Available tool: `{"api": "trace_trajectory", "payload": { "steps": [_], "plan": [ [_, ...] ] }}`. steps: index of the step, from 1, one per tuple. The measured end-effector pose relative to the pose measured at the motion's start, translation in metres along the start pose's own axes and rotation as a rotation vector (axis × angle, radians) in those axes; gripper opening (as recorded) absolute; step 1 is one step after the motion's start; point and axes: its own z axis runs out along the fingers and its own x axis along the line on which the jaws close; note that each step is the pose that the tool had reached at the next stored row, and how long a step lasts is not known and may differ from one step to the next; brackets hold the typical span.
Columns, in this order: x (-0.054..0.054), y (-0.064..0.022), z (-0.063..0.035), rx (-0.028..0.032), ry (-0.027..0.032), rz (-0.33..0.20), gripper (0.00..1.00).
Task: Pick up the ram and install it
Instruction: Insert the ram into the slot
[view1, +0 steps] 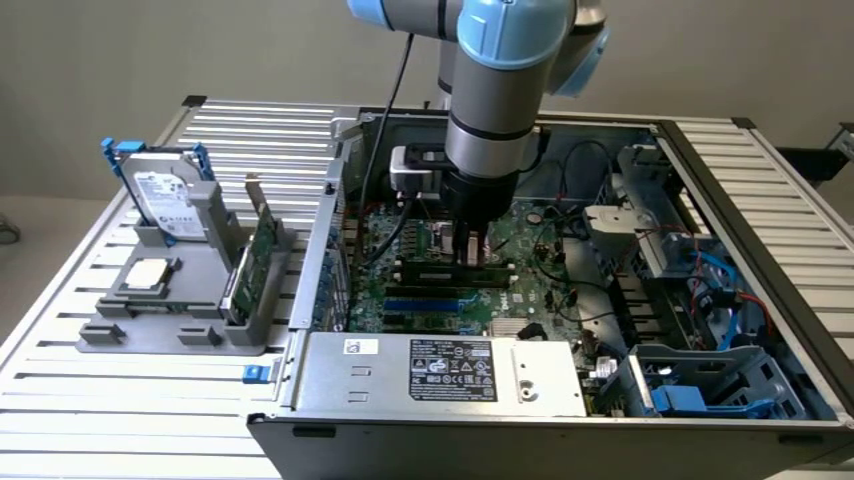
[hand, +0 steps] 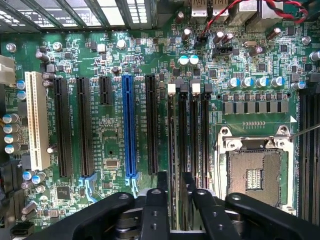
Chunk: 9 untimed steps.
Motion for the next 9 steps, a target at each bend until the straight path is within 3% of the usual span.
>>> {"api": "trace_trajectory", "payload": {
  "steps": [1, 2, 9],
  "plan": [
    [0.0, 0.0, -0.0009, -0.0003, -0.0001, 0.0, 0.28],
    [0.0, 0.0001, -0.0028, -0.0009, -0.0001, 0.0, 0.35],
    [0.0, 0.0033, -0.0219, -0.0035, 0.0001, 0.0, 0.35]
  ]
}}
